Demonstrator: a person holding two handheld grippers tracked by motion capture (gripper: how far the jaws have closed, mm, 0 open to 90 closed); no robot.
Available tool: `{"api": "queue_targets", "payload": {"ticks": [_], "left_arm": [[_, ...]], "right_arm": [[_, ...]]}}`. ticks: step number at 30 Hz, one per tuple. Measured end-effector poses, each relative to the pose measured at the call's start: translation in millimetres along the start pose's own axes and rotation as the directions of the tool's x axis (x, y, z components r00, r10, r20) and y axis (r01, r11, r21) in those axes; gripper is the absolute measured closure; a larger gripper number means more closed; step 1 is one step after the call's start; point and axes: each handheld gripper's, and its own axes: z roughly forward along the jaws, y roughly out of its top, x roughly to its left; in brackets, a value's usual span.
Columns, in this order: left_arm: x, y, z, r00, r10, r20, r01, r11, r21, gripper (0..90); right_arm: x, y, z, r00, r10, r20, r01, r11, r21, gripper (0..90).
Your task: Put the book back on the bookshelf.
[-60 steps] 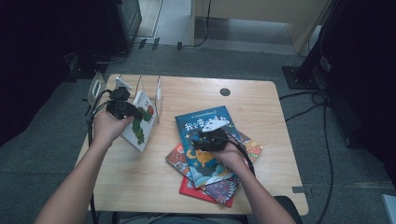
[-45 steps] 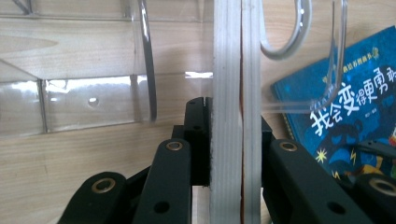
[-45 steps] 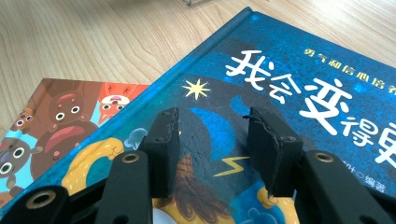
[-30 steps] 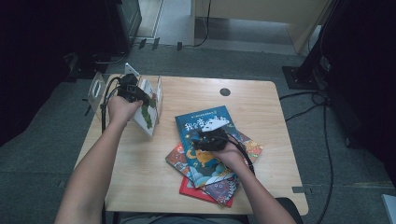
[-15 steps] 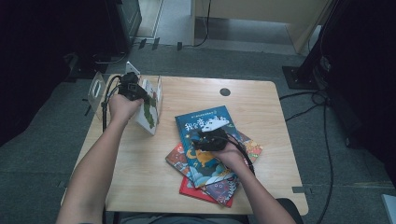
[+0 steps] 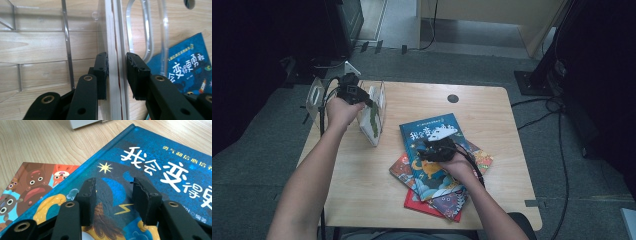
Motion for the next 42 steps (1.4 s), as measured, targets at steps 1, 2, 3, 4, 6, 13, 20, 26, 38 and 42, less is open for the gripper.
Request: {"api": "queue_targets", "payload": {"ticks": [1, 2, 3, 4, 6, 13, 20, 26, 38, 42], "left_arm": [[-0.8, 0.0, -3.5, 1.0, 0.008, -0.005, -0.008, 1.0, -0.004, 70.8], [-1.7, -0.4, -7.3, 0.9999, 0.011, -0.006, -0.011, 0.9998, -0.014, 70.3], [-2.5, -0.8, -11.4, 0.9998, 0.018, 0.0, -0.018, 0.9997, -0.019, 69.8], [-2.9, -1.5, -15.6, 0.9997, 0.023, 0.008, -0.023, 0.9994, -0.024, 69.8], [-4.0, -3.3, -23.1, 0.9995, 0.03, 0.012, -0.029, 0.999, -0.033, 69.3], [-8.4, -17.7, -38.7, 0.9955, 0.085, 0.041, -0.083, 0.9951, -0.053, 67.9], [-8.6, -40.6, -35.5, 0.9878, 0.116, 0.104, -0.11, 0.9919, -0.064, 66.0], [-10.4, -61.1, -24.7, 0.9786, 0.153, 0.138, -0.144, 0.9868, -0.073, 60.9], [-18.6, -89.9, -13.5, 0.9612, 0.223, 0.162, -0.21, 0.9732, -0.093, 57.6], [-21.8, -98.9, -5.6, 0.9554, 0.239, 0.173, -0.227, 0.9698, -0.09, 57.3]], "right_arm": [[-0.1, 0.0, 0.0, 1.0, 0.001, 0.0, -0.001, 1.0, 0.0, 53.9], [-0.2, 0.0, 0.0, 1.0, 0.002, -0.002, -0.002, 1.0, 0.0, 54.0], [-0.4, 0.0, 0.0, 1.0, 0.001, -0.003, -0.001, 1.0, -0.001, 54.0], [-0.5, 0.0, 0.0, 1.0, 0.002, -0.004, -0.002, 1.0, -0.002, 54.0], [-0.8, -0.1, 0.0, 1.0, 0.004, -0.006, -0.004, 1.0, -0.003, 54.1], [-0.7, -0.1, 0.0, 1.0, 0.003, -0.005, -0.003, 1.0, -0.002, 53.8], [-3.1, -0.2, -0.5, 0.9996, 0.023, -0.013, -0.024, 1.0, -0.006, 53.5], [-5.5, -2.8, -4.1, 0.9994, 0.035, -0.003, -0.035, 0.999, -0.007, 54.7], [-14.6, -6.3, -16.2, 0.9969, 0.076, 0.021, -0.075, 0.997, -0.011, 57.0], [-16.6, -8.3, -22.8, 0.9959, 0.087, 0.027, -0.086, 0.996, -0.023, 57.4]]}}
